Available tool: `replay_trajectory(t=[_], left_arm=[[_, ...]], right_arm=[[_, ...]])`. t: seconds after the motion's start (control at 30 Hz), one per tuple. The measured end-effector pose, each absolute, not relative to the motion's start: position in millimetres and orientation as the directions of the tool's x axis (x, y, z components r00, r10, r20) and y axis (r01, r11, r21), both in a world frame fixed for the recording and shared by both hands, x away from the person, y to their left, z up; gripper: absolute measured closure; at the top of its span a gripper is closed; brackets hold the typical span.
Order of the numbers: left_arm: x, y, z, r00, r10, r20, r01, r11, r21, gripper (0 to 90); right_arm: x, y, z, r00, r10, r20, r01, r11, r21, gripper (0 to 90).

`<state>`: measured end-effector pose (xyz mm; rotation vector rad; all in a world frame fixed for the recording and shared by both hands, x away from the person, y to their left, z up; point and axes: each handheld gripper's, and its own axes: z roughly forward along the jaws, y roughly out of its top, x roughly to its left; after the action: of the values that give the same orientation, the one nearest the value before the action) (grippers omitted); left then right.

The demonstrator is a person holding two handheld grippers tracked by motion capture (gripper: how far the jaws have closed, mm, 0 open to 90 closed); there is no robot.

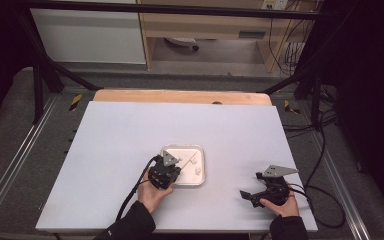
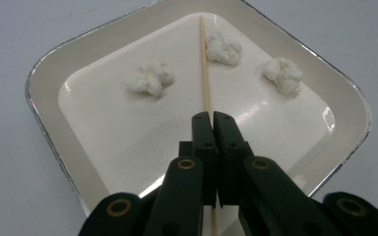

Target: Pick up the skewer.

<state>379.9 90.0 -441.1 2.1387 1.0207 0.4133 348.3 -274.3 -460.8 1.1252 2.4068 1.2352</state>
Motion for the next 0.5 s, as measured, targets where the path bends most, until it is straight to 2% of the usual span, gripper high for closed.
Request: replay_trajectory(t=[0.5], left_arm=[[375.7, 103.9, -429.5, 0.641, 0.767, -0.030, 0.516, -0.401, 0.757, 88.7]], right_arm=[[348.6, -274.1, -460.6, -0.689, 0.711, 0.140, 0.528, 0.360, 0.769, 0.7]])
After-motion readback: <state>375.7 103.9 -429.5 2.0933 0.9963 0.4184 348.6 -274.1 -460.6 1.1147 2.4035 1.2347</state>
